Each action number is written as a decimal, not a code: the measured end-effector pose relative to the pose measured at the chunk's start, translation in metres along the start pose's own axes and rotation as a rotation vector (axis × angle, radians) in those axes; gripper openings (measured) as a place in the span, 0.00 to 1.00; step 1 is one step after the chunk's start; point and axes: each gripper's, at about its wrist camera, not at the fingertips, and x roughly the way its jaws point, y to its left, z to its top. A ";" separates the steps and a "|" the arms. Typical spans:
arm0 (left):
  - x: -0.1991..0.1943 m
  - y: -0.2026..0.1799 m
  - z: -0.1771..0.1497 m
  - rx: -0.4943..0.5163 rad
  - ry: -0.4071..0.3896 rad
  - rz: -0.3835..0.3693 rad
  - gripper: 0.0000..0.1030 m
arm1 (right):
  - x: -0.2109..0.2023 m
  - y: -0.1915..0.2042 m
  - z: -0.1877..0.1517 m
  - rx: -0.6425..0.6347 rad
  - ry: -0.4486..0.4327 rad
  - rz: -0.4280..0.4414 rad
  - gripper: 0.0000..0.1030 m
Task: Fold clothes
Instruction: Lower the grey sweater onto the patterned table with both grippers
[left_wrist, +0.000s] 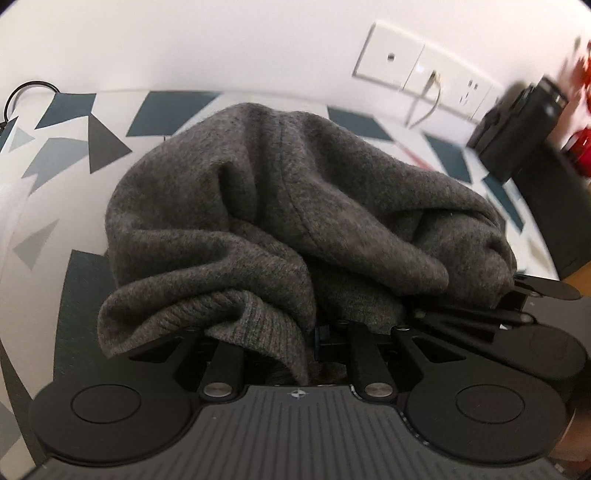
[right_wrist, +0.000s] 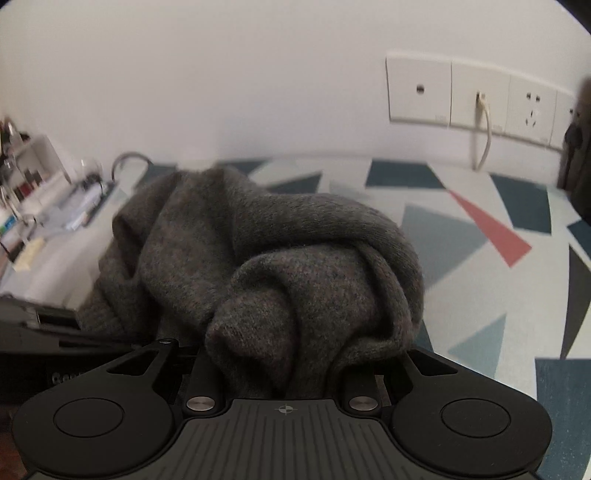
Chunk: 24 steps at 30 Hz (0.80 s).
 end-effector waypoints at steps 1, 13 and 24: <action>0.002 0.000 0.000 0.005 0.004 0.006 0.15 | 0.003 -0.001 -0.004 -0.008 -0.001 0.002 0.22; 0.014 -0.001 0.009 0.000 0.027 0.032 0.19 | 0.013 -0.009 -0.014 0.013 -0.014 0.041 0.29; 0.012 -0.005 0.007 -0.029 0.015 0.054 0.23 | 0.021 -0.024 -0.015 0.038 -0.021 0.096 0.33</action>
